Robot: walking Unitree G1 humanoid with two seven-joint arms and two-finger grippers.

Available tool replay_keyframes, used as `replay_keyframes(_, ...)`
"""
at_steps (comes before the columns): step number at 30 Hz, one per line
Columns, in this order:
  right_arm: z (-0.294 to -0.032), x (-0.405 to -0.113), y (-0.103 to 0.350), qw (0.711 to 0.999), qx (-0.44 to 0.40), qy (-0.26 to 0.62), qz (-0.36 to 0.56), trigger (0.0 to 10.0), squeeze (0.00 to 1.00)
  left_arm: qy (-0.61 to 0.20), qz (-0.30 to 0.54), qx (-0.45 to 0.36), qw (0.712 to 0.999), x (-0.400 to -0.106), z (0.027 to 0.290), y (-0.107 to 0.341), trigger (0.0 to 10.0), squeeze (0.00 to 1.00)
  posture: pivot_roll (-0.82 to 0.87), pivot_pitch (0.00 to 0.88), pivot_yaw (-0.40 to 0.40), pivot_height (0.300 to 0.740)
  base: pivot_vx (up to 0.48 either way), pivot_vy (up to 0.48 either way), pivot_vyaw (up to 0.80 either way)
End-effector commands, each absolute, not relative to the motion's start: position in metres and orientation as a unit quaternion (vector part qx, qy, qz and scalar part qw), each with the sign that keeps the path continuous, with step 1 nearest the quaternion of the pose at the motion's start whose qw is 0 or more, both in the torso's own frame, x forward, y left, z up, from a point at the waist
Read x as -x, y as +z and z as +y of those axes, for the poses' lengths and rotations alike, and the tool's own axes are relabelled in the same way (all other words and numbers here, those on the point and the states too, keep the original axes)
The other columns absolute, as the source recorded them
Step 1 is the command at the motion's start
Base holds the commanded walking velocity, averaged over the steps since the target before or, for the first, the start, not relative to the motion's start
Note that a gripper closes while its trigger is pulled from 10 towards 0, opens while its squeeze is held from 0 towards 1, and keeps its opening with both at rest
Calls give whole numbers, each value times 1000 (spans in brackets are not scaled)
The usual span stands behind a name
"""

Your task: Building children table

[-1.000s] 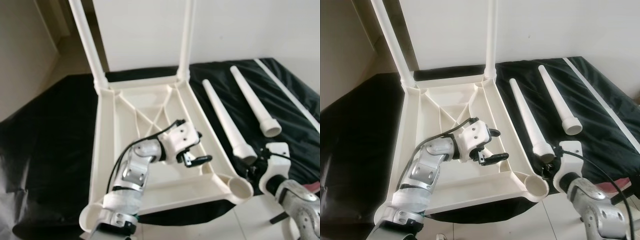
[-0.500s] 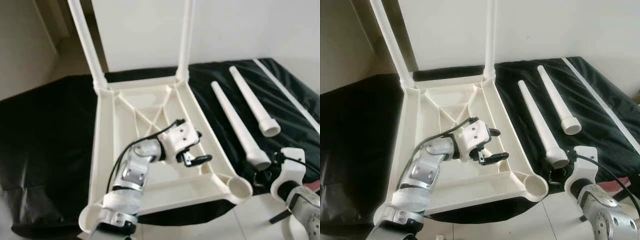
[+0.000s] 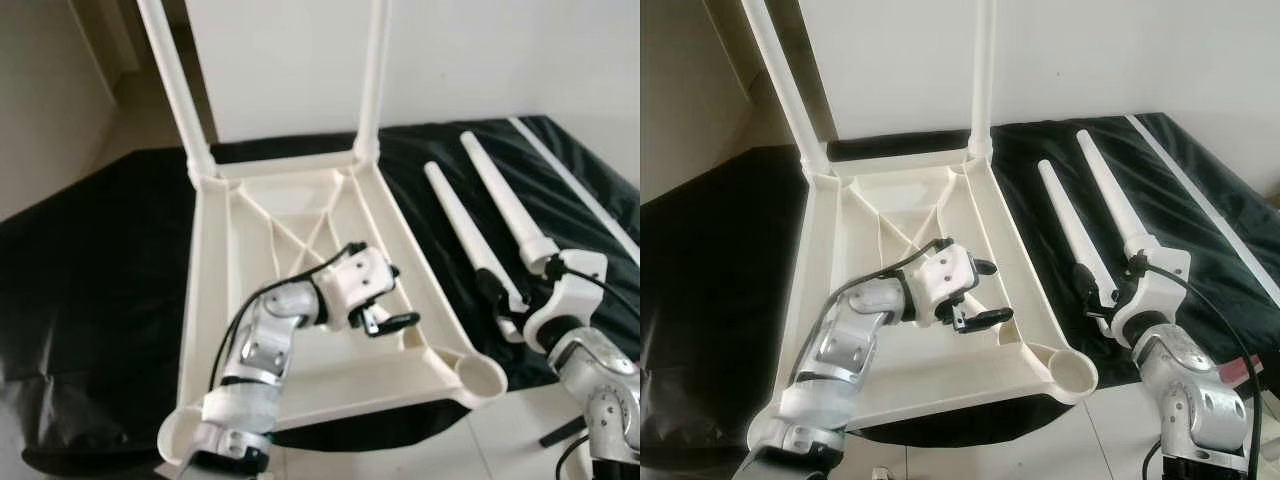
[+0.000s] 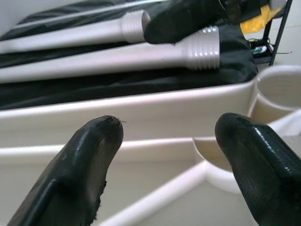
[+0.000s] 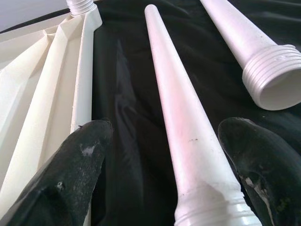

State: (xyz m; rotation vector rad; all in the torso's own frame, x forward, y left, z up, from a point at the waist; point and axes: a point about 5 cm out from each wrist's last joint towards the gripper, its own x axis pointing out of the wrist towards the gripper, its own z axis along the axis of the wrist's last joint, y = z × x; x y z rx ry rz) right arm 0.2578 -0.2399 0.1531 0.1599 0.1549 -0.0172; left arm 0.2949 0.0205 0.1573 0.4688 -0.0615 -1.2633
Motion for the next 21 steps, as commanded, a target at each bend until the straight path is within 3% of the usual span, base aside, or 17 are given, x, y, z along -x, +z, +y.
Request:
replay_keyframes(1, -242, -266, 161, 995, -82, -24, 58, 10000, 0, -487, -64, -219, 843, -299, 21, 162, 10000, 0, -74, 5, 3, 740, 0, 0, 0)
replay_keyframes(8, -248, -287, 171, 990, -104, -72, 61, 10000, 0, -502, -68, -217, 835, -292, 14, 162, 10000, 0, -68, 7, 8, 740, 0, 0, 0)
replay_keyframes(13, -237, -303, 175, 983, -109, -69, 130, 10000, 0, -506, -51, -225, 831, -291, 14, 160, 10000, 0, -51, 9, 8, 740, 0, 0, 0)
replay_keyframes(21, -248, -318, 173, 961, -129, -151, 193, 10000, 0, -495, -51, -226, 838, -289, 16, 159, 10000, 0, -30, 7, -3, 740, 0, 0, 0)
